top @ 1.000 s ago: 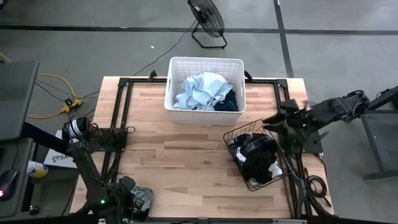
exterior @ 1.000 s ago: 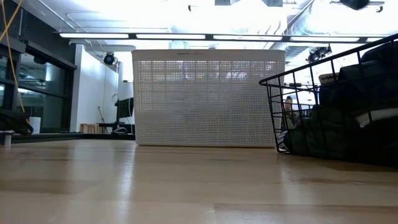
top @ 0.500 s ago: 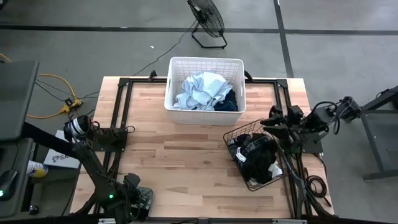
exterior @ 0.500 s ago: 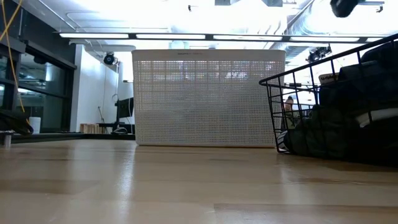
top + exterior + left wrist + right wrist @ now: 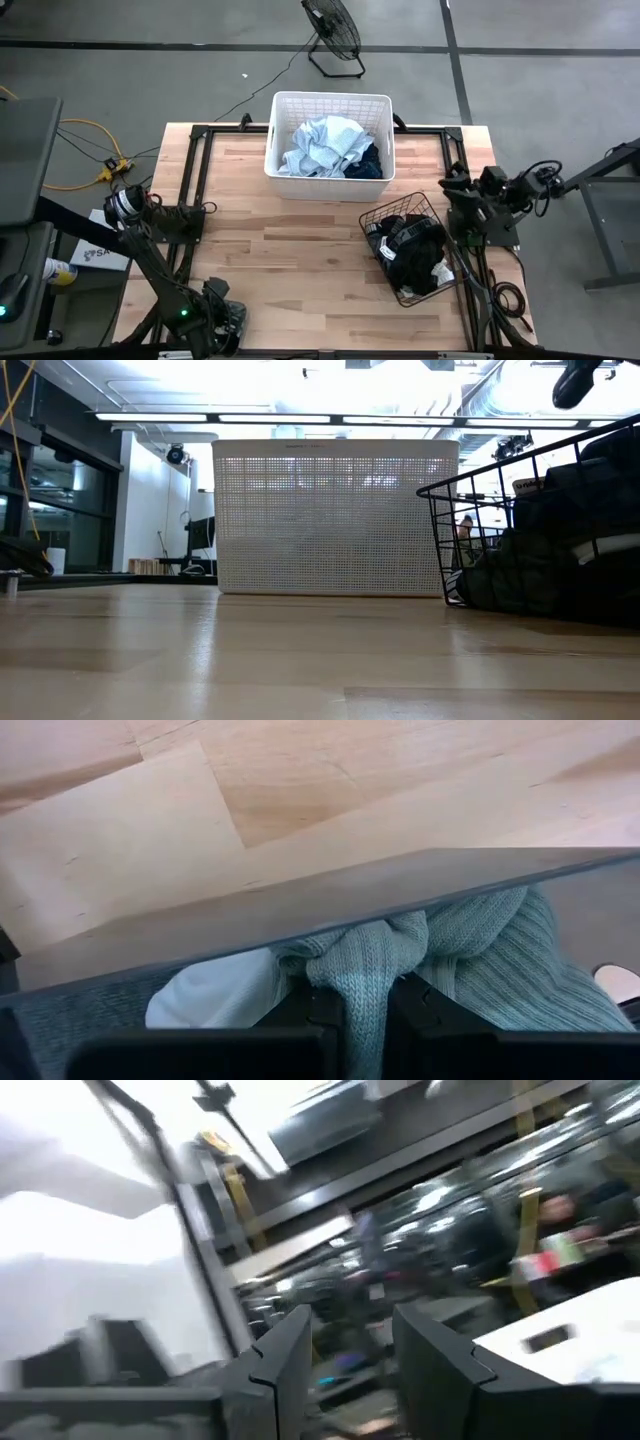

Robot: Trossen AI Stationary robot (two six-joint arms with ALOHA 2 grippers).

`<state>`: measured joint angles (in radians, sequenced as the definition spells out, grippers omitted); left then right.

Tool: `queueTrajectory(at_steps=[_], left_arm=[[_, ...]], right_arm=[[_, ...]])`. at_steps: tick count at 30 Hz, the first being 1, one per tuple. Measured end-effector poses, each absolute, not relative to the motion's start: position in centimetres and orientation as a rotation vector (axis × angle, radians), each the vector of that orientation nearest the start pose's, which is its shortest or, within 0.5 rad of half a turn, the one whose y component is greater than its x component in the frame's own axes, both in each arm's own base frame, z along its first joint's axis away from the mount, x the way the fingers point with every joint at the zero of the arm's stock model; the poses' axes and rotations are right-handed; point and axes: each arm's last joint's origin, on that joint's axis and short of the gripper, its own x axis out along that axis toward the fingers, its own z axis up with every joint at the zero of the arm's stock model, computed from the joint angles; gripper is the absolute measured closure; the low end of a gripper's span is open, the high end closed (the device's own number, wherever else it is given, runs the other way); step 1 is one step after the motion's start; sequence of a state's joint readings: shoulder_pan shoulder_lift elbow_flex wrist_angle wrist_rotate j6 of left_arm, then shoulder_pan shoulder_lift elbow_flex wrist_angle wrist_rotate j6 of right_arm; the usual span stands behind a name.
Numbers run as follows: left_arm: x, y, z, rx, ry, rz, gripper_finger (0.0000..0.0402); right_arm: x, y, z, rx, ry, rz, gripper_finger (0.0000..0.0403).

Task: Pick & Place Cloths
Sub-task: Put the gray sock into the black bin

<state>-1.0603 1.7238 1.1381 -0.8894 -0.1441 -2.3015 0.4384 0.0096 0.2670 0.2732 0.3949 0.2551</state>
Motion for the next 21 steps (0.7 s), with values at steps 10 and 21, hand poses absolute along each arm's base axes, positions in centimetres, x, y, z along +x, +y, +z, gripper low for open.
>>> queueTrajectory(at_steps=[10,21], left_arm=[[15.8,-26.4,18.3,-1.053,1.202,0.863,0.0383],[16.0,-26.5,18.2,-1.075,1.194,0.856,0.0383]], right_arm=[[6.7,2.2,25.2,0.467,-0.546,0.216,0.0269],[7.5,2.2,22.2,0.487,-0.584,0.134,0.0269]])
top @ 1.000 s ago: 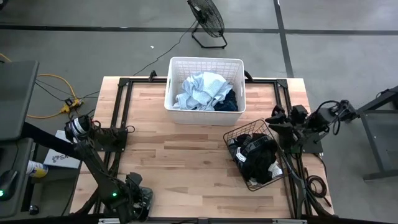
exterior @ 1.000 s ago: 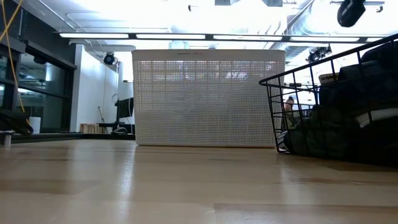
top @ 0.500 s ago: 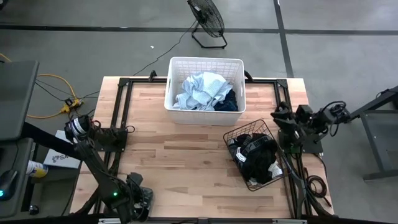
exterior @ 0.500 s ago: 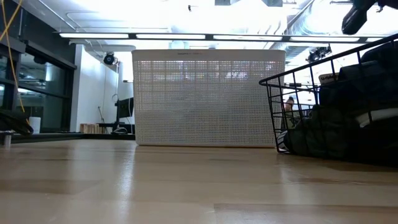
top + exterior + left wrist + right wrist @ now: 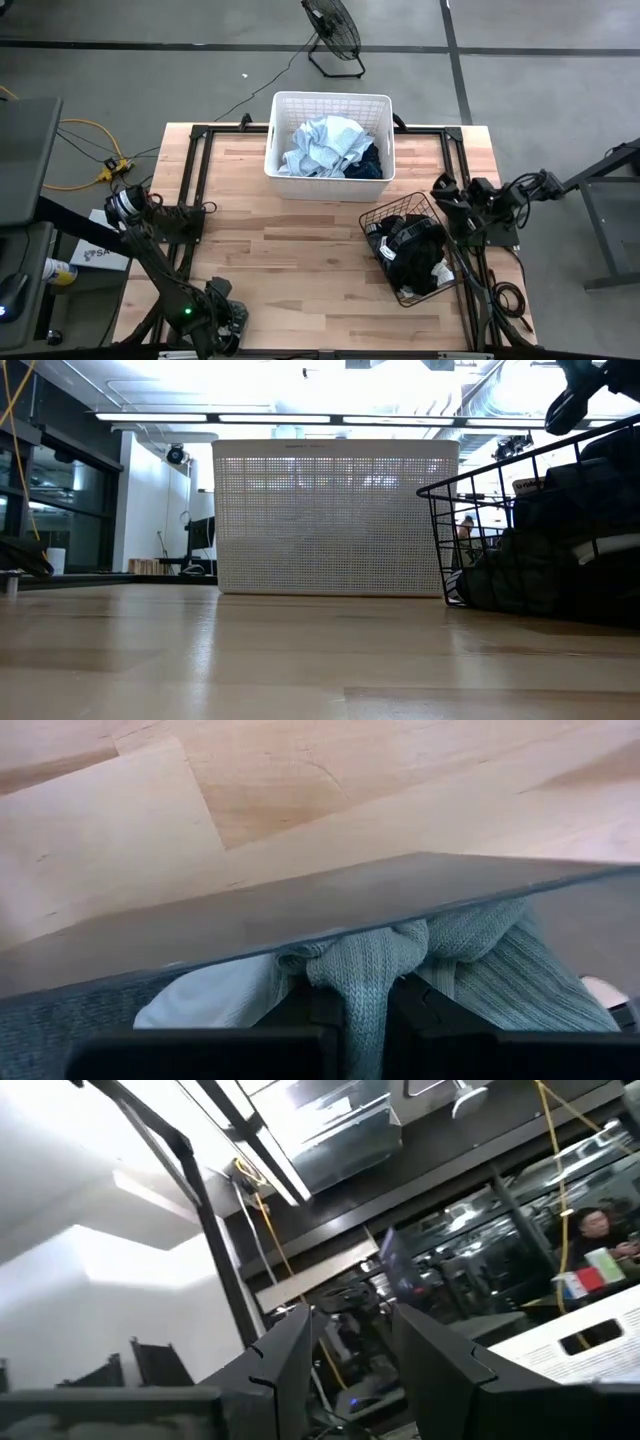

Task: Pick & Place Cloths
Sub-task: Put the gray sock into the black bin

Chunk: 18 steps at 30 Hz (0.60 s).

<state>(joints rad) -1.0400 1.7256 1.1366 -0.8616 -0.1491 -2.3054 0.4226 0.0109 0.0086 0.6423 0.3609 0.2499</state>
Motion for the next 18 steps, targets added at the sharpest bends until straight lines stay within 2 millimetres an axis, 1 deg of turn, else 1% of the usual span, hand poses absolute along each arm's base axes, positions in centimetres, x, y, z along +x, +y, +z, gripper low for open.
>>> queueTrajectory(at_steps=[4,7,10,13,18], left_arm=[[16.8,-26.1,18.2,-1.098,1.183,0.870,0.0383],[17.4,-25.8,18.2,-1.101,1.175,0.869,0.0383],[17.7,-25.5,18.3,-1.108,1.168,0.877,0.0378],[17.9,-25.4,18.3,-1.111,1.157,0.882,0.0376],[18.6,-25.0,18.3,-1.131,1.116,0.881,0.0379]], right_arm=[[7.7,2.1,21.9,0.458,-0.552,0.097,0.0269],[8.2,2.3,21.1,0.434,-0.459,0.095,0.0269],[8.8,2.6,19.8,0.396,-0.315,0.139,0.0269],[9.0,2.9,19.1,0.370,-0.228,0.183,0.0269],[9.1,2.8,18.7,0.354,-0.194,0.137,0.0269]])
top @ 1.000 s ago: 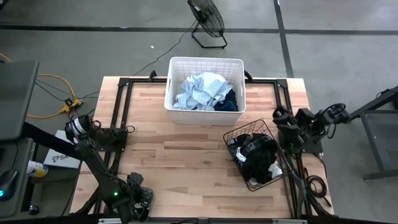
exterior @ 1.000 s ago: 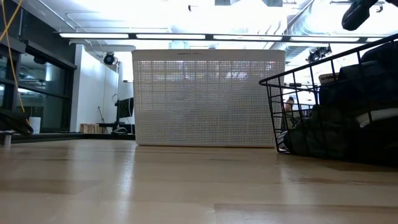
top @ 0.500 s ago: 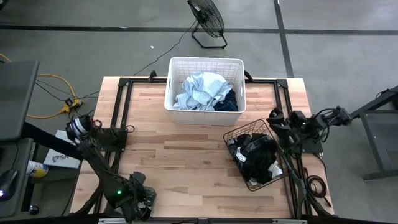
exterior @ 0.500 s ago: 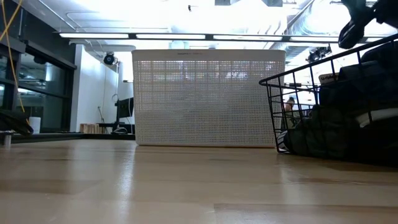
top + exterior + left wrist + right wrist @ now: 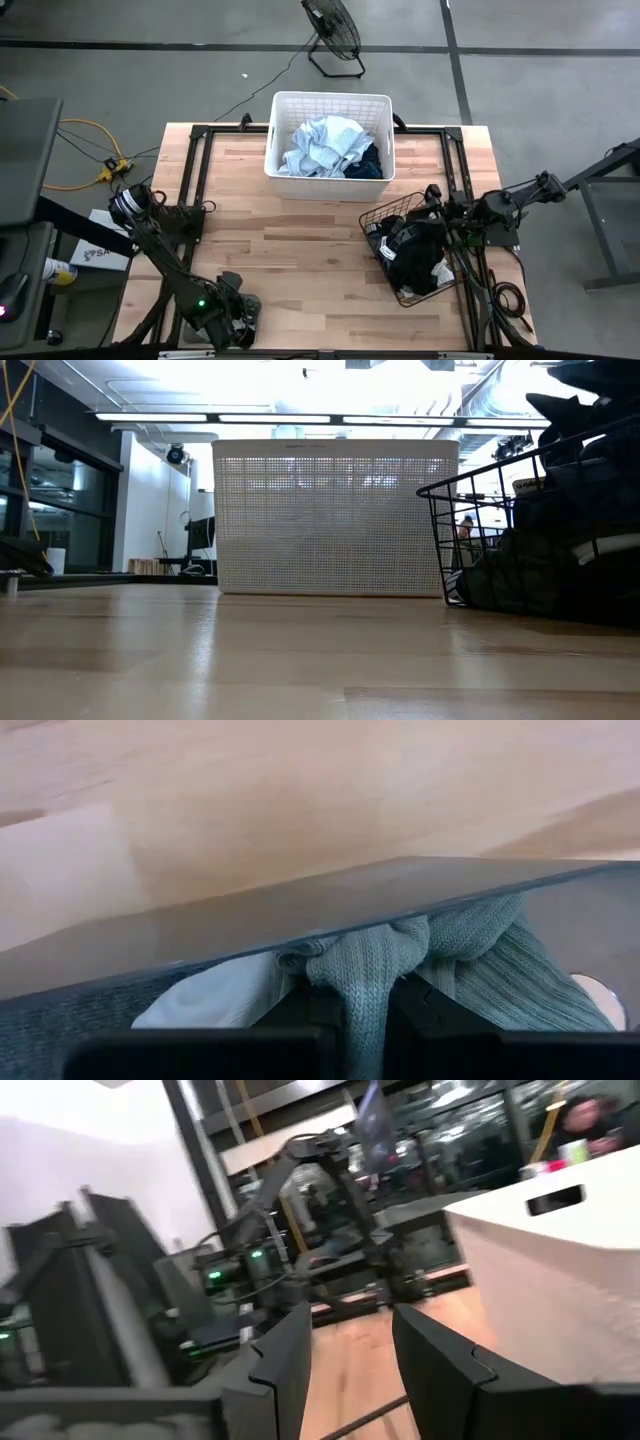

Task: Pick & Place Cloths
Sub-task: Put the gray sock into the black bin, then return to Home Position

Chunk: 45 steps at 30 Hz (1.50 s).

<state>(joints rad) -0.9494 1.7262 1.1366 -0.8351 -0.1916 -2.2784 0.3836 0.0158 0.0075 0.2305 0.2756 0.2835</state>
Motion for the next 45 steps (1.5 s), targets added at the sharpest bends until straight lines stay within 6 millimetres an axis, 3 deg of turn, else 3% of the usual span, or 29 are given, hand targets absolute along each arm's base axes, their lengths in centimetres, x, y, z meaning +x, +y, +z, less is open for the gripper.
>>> queueTrajectory(at_steps=[10,20,27,32,39,45], left_arm=[[20.1,-24.0,18.3,-1.136,1.089,0.883,0.0371],[20.1,-23.8,18.9,-1.134,1.100,0.878,0.0262],[19.8,-23.5,22.6,-1.171,1.110,0.772,0.0213],[19.6,-23.3,25.6,-1.191,1.112,0.655,0.0209],[19.8,-23.7,28.0,-1.179,1.127,0.538,0.0208],[21.3,-22.9,30.8,-1.053,0.853,0.467,0.0208]], right_arm=[[9.2,2.7,18.0,0.313,-0.138,0.069,0.0269],[9.2,2.7,17.9,0.314,-0.126,0.064,0.0269],[9.2,2.7,17.9,0.314,-0.126,0.064,0.0269],[9.2,2.7,17.9,0.314,-0.126,0.064,0.0269],[9.2,2.7,17.8,0.314,-0.126,0.064,0.0269],[9.2,2.7,17.8,0.314,-0.126,0.064,0.0269]])
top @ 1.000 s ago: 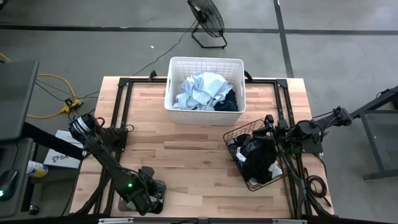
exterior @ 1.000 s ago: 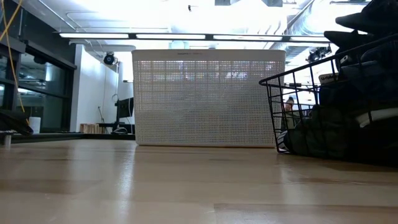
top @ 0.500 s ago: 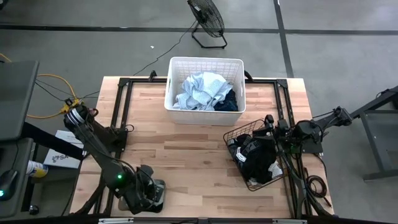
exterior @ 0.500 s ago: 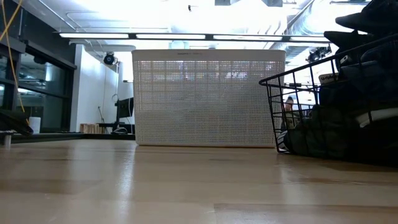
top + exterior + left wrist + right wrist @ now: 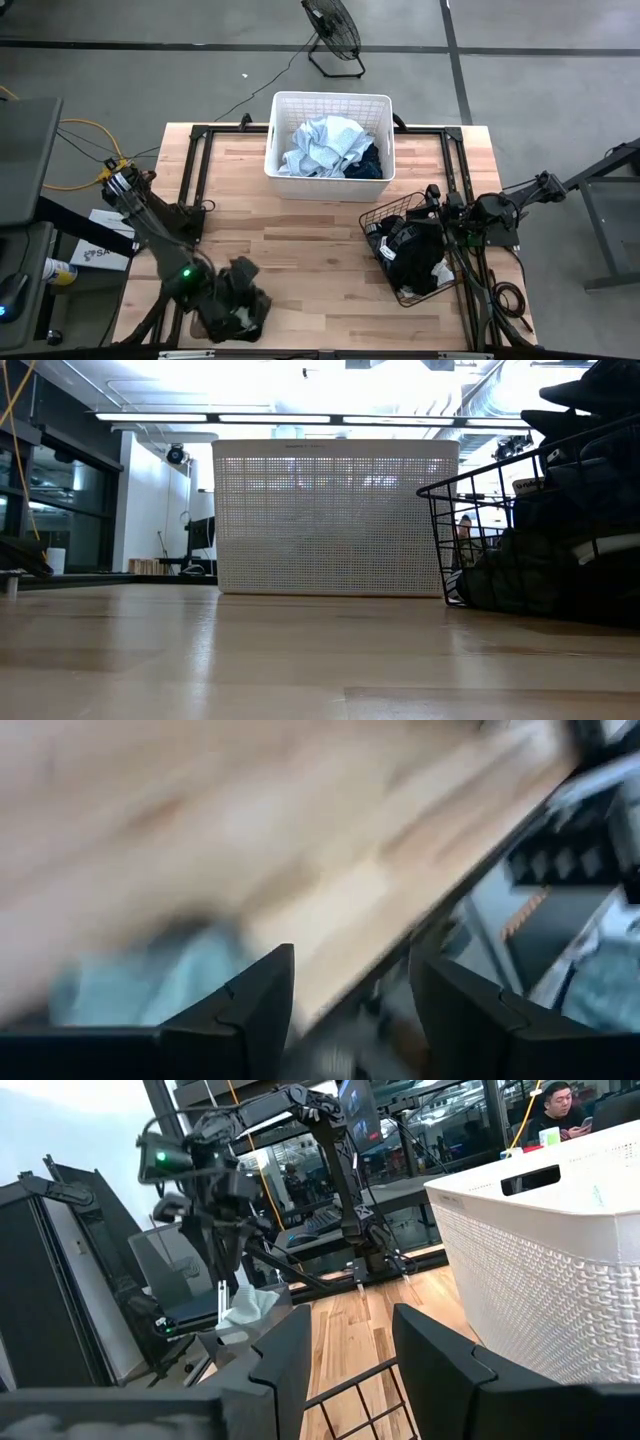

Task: Pick & Place Cloths
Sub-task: Return to Home Position

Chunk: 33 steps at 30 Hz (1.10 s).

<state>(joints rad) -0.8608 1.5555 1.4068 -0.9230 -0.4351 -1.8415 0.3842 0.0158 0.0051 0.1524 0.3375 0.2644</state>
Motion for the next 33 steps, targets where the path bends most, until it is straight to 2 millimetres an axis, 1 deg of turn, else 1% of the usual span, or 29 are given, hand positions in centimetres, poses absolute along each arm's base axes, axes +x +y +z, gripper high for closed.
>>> queueTrajectory(at_steps=[2,6,8,11,14,16,18,24,27,29,33], left_arm=[[22.1,-22.2,31.5,-1.009,0.786,0.461,0.0208],[23.7,-21.0,32.1,-0.947,0.748,0.438,0.0208],[24.5,-20.1,32.2,-0.903,0.724,0.443,0.0208],[25.7,-18.3,32.0,-0.851,0.697,0.499,0.0208],[26.2,-16.7,31.3,-0.856,0.736,0.581,0.0208],[26.0,-16.2,30.7,-0.862,0.796,0.615,0.0208],[25.4,-16.1,29.8,-0.865,0.868,0.659,0.0208],[23.8,-16.1,25.9,-0.910,1.041,0.779,0.0208],[23.3,-16.5,23.9,-0.968,1.100,0.773,0.0208],[23.1,-16.7,23.0,-1.001,1.115,0.766,0.0208],[22.4,-17.4,22.2,-1.033,1.185,0.753,0.0208]], right_arm=[[9.2,2.7,17.8,0.314,-0.126,0.064,0.0269],[9.2,2.7,17.8,0.314,-0.126,0.063,0.0269],[9.2,2.7,17.8,0.314,-0.126,0.064,0.0269],[9.2,2.7,17.8,0.314,-0.126,0.064,0.0269],[9.2,2.7,17.8,0.314,-0.126,0.063,0.0269],[9.2,2.7,17.8,0.314,-0.126,0.064,0.0269],[9.2,2.7,17.8,0.314,-0.126,0.064,0.0269],[9.2,2.7,17.8,0.314,-0.126,0.063,0.0269],[9.2,2.7,17.8,0.314,-0.126,0.064,0.0269],[9.2,2.7,17.8,0.314,-0.125,0.064,0.0269],[9.2,2.7,17.8,0.314,-0.125,0.064,0.0269]])
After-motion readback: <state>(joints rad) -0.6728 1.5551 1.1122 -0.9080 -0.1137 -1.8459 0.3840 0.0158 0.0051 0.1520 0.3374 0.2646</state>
